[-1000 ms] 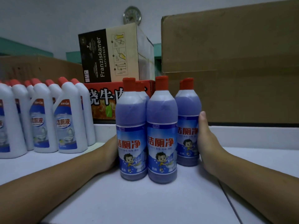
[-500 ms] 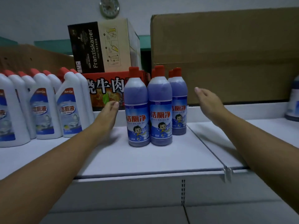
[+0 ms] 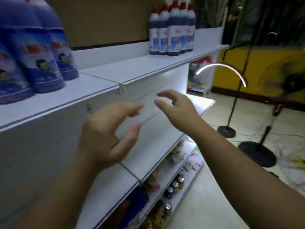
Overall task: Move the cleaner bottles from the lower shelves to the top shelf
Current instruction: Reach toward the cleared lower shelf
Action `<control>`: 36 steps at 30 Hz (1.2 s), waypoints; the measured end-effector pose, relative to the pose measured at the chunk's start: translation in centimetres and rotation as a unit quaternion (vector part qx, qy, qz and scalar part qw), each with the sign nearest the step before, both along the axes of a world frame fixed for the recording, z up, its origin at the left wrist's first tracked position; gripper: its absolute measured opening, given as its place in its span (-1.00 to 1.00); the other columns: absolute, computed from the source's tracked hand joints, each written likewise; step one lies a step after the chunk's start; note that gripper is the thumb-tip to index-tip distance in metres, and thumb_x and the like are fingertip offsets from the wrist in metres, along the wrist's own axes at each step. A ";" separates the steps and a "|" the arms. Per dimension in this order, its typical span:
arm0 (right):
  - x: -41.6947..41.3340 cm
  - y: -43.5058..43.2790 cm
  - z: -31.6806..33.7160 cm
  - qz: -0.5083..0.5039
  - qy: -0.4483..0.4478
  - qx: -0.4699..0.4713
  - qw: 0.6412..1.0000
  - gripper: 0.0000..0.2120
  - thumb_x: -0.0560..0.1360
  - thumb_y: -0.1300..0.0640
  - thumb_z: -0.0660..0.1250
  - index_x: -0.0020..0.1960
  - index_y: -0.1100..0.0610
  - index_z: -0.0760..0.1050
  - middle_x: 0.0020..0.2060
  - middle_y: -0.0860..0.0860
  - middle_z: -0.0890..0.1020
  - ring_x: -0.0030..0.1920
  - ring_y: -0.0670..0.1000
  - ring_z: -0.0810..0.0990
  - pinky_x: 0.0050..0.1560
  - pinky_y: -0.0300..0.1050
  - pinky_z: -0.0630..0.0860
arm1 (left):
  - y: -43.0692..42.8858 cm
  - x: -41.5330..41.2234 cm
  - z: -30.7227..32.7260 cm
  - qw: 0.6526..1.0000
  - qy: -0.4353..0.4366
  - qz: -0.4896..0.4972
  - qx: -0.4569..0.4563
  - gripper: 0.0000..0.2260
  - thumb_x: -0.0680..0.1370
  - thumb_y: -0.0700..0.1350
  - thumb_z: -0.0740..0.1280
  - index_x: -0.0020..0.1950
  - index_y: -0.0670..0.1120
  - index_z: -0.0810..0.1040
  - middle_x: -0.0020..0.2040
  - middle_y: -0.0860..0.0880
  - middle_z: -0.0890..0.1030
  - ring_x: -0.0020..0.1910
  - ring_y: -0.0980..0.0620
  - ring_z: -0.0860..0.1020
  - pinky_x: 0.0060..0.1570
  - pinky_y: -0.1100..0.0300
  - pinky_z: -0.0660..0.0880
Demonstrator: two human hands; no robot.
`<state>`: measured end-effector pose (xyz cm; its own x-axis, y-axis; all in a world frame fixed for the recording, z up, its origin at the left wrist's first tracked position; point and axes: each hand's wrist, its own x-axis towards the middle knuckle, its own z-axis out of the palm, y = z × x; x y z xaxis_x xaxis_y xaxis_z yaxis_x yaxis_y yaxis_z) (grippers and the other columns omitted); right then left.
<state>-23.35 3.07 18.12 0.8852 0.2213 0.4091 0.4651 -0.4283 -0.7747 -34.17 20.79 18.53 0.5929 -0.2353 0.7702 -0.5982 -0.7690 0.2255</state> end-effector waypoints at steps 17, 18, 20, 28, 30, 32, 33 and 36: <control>-11.7 -40.0 -19.6 -0.331 0.409 -0.253 0.812 -0.43 0.50 -0.14 0.20 0.40 0.16 0.32 0.37 0.10 0.43 0.33 0.11 0.41 0.24 -0.07 0.37 | -29.3 7.4 -13.7 0.812 0.566 -0.019 0.142 -0.43 0.51 0.18 0.27 0.47 0.03 0.26 0.44 -0.11 0.38 0.36 -0.06 0.39 0.32 0.15 0.30; -11.7 -41.5 -19.7 -0.337 0.407 -0.250 0.811 -0.43 0.50 -0.14 0.20 0.40 0.16 0.33 0.36 0.11 0.44 0.33 0.12 0.42 0.24 -0.07 0.38 | -30.9 7.6 -13.4 0.813 0.564 -0.015 0.142 -0.43 0.51 0.18 0.26 0.48 0.04 0.25 0.45 -0.11 0.36 0.37 -0.08 0.38 0.33 0.13 0.30; -11.2 -43.7 -20.0 -0.331 0.408 -0.245 0.815 -0.43 0.51 -0.15 0.20 0.40 0.17 0.33 0.35 0.11 0.45 0.31 0.11 0.44 0.22 -0.06 0.39 | -33.3 7.6 -13.0 0.828 0.547 -0.006 0.126 -0.44 0.53 0.15 0.26 0.48 0.01 0.25 0.46 -0.11 0.34 0.39 -0.07 0.36 0.32 0.14 0.28; -3.8 -45.8 -18.4 -0.254 0.370 -0.198 0.871 -0.48 0.51 -0.12 0.24 0.36 0.14 0.37 0.33 0.08 0.48 0.28 0.07 0.47 0.15 -0.11 0.40 | -35.6 10.5 -12.5 0.801 0.587 0.012 0.117 -0.43 0.54 0.15 0.24 0.51 0.07 0.16 0.47 -0.09 0.33 0.41 -0.07 0.33 0.34 0.07 0.29; -1.5 -45.4 -18.3 -0.219 0.372 -0.203 0.879 -0.49 0.50 -0.13 0.25 0.36 0.09 0.37 0.31 0.06 0.49 0.26 0.06 0.48 0.15 -0.13 0.40 | -35.4 12.6 -12.8 0.801 0.591 0.020 0.096 -0.41 0.53 0.16 0.24 0.51 0.07 0.16 0.47 -0.09 0.32 0.42 -0.08 0.31 0.35 0.04 0.28; 1.0 -45.1 -18.4 -0.177 0.384 -0.241 0.874 -0.48 0.49 -0.16 0.25 0.37 0.05 0.36 0.32 0.05 0.49 0.25 0.04 0.49 0.16 -0.14 0.40 | -35.5 15.3 -13.3 0.798 0.594 0.024 0.098 -0.41 0.53 0.17 0.24 0.51 0.06 0.16 0.47 -0.09 0.32 0.42 -0.08 0.31 0.34 0.05 0.29; 2.2 -45.2 -18.2 -0.160 0.392 -0.266 0.866 -0.47 0.49 -0.17 0.25 0.38 0.04 0.36 0.33 0.04 0.47 0.26 0.04 0.48 0.18 -0.14 0.39 | -35.7 16.7 -13.4 0.799 0.591 0.025 0.106 -0.42 0.54 0.17 0.23 0.51 0.05 0.16 0.47 -0.09 0.32 0.42 -0.08 0.32 0.32 0.06 0.30; 6.3 -46.2 -17.0 -0.154 0.399 -0.311 0.848 -0.45 0.49 -0.19 0.24 0.39 0.04 0.34 0.35 0.03 0.45 0.29 0.04 0.46 0.22 -0.12 0.37 | -37.2 21.2 -13.3 0.810 0.576 0.007 0.112 -0.42 0.55 0.17 0.22 0.52 0.03 0.15 0.48 -0.07 0.31 0.40 -0.07 0.34 0.31 0.08 0.31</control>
<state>-17.03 -43.13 1.10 0.8800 -0.1179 -0.4601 -0.3102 -0.8762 -0.3688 -12.95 -16.44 5.19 0.8913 -0.2802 -0.3565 -0.0815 -0.8724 0.4819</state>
